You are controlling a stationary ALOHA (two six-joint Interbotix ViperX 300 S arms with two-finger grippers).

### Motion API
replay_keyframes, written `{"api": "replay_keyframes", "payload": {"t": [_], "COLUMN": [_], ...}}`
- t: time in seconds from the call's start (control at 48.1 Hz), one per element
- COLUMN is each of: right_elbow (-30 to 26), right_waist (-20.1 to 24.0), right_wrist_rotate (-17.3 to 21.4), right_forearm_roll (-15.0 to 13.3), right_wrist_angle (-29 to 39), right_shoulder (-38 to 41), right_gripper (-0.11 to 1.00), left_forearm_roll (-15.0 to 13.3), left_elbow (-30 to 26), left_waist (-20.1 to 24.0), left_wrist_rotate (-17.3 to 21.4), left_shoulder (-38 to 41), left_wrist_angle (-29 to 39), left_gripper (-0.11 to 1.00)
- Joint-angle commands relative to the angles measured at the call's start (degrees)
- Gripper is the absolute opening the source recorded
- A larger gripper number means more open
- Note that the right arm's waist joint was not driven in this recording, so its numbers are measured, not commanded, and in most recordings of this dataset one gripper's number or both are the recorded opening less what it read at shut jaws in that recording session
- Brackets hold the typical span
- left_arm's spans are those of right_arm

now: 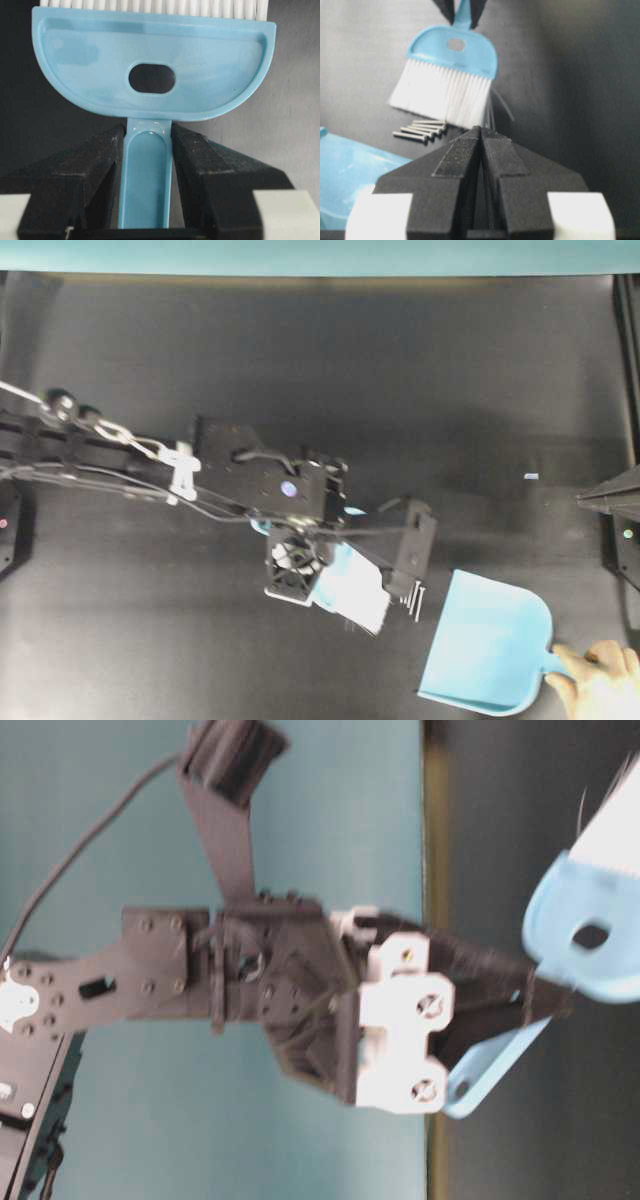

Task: Hold the dustpan with a person, while the left arm uses a hand brush to gather the screws into the dustpan.
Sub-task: 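Lift the brush and carry it right toward the screws and dustpan, then sweep the brush bristles across the screws into the held dustpan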

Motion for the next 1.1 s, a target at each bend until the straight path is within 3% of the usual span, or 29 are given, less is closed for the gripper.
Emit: {"api": "replay_keyframes", "payload": {"t": [0.0, 0.436, 0.727, 1.081], "right_elbow": [-0.4, -0.3, -0.3, -0.3], "right_waist": [0.0, 0.0, 0.0, 0.0], "right_wrist_rotate": [0.4, 0.4, 0.4, 0.4], "right_forearm_roll": [-0.1, 0.0, 0.0, -0.1], "right_wrist_angle": [-0.3, -0.3, -0.3, -0.3], "right_shoulder": [0.3, 0.3, 0.3, 0.3], "right_gripper": [0.00, 0.00, 0.00, 0.00], "left_forearm_roll": [0.2, 0.2, 0.2, 0.2], "left_elbow": [-2.4, -15.1, -18.0, -33.8], "left_waist": [-0.1, -1.9, -3.5, -5.4], "left_wrist_rotate": [0.4, 2.6, 5.3, 8.6], "left_shoulder": [0.5, 7.1, 8.6, 14.4], "left_wrist_angle": [-0.2, -3.1, -6.5, 2.2], "left_gripper": [0.31, 0.31, 0.31, 0.31]}}
